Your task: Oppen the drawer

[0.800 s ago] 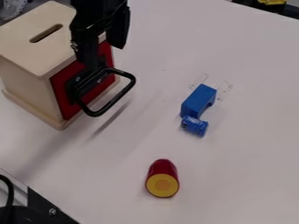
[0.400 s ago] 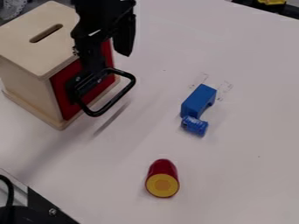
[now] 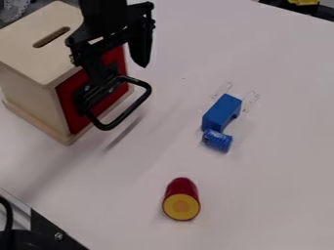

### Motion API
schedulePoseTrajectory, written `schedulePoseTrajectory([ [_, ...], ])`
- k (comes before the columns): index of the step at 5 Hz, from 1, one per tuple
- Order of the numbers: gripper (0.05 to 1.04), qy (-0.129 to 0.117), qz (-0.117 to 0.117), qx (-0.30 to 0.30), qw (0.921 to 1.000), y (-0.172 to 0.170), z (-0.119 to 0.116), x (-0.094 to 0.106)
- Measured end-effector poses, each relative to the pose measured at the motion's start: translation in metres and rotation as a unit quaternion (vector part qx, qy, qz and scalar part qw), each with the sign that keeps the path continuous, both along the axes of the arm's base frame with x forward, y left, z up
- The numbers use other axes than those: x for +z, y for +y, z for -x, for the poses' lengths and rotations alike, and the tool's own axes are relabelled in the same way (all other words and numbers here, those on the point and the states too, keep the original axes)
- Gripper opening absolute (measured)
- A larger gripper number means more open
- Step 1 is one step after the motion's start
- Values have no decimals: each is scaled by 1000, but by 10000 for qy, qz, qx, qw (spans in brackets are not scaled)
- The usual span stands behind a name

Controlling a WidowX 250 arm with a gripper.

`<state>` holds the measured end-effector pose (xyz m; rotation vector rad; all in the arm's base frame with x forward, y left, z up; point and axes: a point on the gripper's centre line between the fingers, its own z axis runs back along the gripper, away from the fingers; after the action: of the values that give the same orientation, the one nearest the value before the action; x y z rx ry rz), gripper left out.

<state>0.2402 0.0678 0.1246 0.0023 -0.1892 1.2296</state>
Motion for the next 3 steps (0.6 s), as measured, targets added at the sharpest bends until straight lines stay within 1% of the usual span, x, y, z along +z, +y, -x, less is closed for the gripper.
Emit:
schedulePoseTrajectory([
  [1,999,146,-172,-1099,9937,-3,2,-1],
  [2,1000,328,-457,-2005,9781,-10,6,-13],
  [3,999,308,-477,-2946,9539,-16,3,-17],
])
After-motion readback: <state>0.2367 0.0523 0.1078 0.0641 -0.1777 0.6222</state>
